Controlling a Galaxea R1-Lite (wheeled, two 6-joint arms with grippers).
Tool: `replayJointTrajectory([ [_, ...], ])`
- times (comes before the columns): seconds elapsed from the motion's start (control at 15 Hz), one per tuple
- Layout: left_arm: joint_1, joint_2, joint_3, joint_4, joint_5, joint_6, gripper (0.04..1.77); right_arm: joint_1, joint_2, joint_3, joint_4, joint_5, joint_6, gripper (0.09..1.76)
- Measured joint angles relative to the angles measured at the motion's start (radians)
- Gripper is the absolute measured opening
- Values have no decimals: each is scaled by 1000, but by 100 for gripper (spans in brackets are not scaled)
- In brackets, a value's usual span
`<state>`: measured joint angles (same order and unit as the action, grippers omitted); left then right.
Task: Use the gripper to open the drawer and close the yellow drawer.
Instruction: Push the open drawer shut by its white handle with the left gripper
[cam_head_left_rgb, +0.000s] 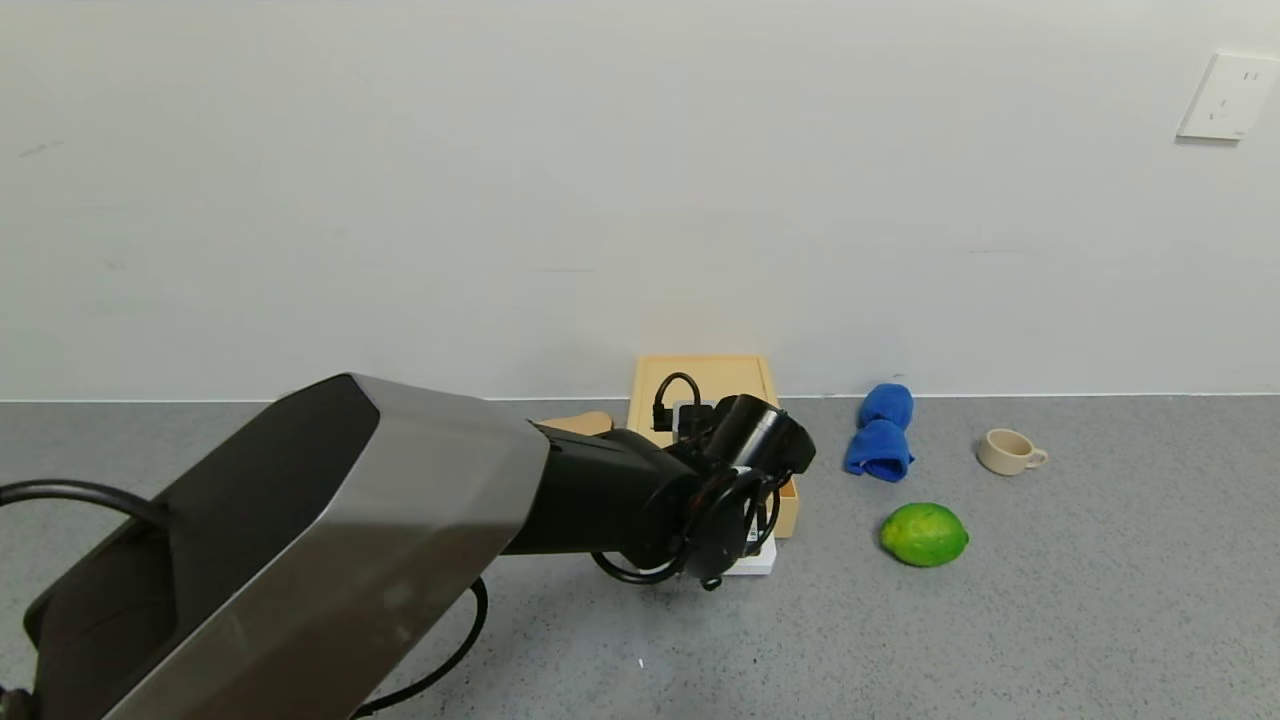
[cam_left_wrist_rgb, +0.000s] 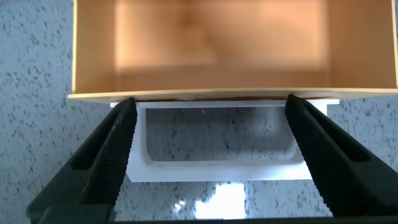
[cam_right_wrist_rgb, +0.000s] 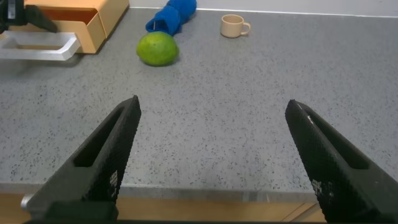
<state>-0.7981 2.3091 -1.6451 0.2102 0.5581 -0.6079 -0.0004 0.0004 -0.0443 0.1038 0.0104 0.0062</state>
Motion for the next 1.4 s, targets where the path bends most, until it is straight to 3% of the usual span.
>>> replayJointTrajectory([
  [0.87, 67, 74, -149, 0, -30, 82, 172, 0, 0, 0, 0, 0, 0, 171],
  [1.4, 86, 91, -185, -14, -43, 103, 172, 0, 0, 0, 0, 0, 0, 171],
])
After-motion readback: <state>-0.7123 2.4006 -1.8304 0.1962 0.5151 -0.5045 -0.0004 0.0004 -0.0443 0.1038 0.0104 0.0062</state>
